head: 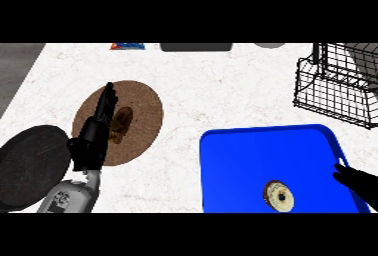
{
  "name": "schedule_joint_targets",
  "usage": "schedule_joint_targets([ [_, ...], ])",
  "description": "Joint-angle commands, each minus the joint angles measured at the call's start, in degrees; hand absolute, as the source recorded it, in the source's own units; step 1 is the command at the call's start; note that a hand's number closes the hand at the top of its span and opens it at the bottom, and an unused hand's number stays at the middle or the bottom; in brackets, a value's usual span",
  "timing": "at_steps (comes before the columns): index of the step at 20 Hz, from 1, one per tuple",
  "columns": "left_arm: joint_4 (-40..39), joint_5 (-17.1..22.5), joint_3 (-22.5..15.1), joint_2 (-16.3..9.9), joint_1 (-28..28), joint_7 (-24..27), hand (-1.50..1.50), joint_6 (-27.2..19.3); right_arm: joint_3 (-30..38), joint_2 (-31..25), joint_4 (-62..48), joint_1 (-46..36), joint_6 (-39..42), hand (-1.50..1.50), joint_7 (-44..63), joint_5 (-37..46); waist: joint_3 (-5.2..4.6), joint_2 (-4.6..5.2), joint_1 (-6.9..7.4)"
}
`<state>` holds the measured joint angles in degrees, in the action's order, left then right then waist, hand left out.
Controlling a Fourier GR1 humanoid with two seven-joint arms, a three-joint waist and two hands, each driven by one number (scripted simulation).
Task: Pick the cupcake from the tray and place it in the tiered basket
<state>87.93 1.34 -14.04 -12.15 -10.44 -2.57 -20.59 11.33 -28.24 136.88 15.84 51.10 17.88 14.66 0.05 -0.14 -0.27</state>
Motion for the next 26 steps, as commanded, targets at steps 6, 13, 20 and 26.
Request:
schedule_joint_targets([
  [6,0.15,1.15,2.00,-0.39,1.73,2.03,0.00,2.99,-6.19,0.69,1.15,-0.11,-6.63,-1.50,-1.38,17.48,-0.05,0.06,0.12],
  [13,2.25,-3.71,0.51,2.92,1.00,-2.07,0.00,1.38,-7.53,2.36,-11.36,-2.70,-11.13,-1.50,-8.25,24.91,-0.03,0.11,0.27],
  [20,0.41,-2.45,4.83,3.23,0.72,-0.19,0.00,5.59,-9.58,6.05,-9.42,1.56,-10.01,-1.50,-11.38,27.53,-0.05,0.09,0.05],
  [26,3.36,-6.93,2.63,5.19,3.57,-0.86,0.00,4.39,-8.52,6.73,-12.33,4.11,-13.18,-1.50,-19.08,30.51,-0.05,0.06,0.05],
])
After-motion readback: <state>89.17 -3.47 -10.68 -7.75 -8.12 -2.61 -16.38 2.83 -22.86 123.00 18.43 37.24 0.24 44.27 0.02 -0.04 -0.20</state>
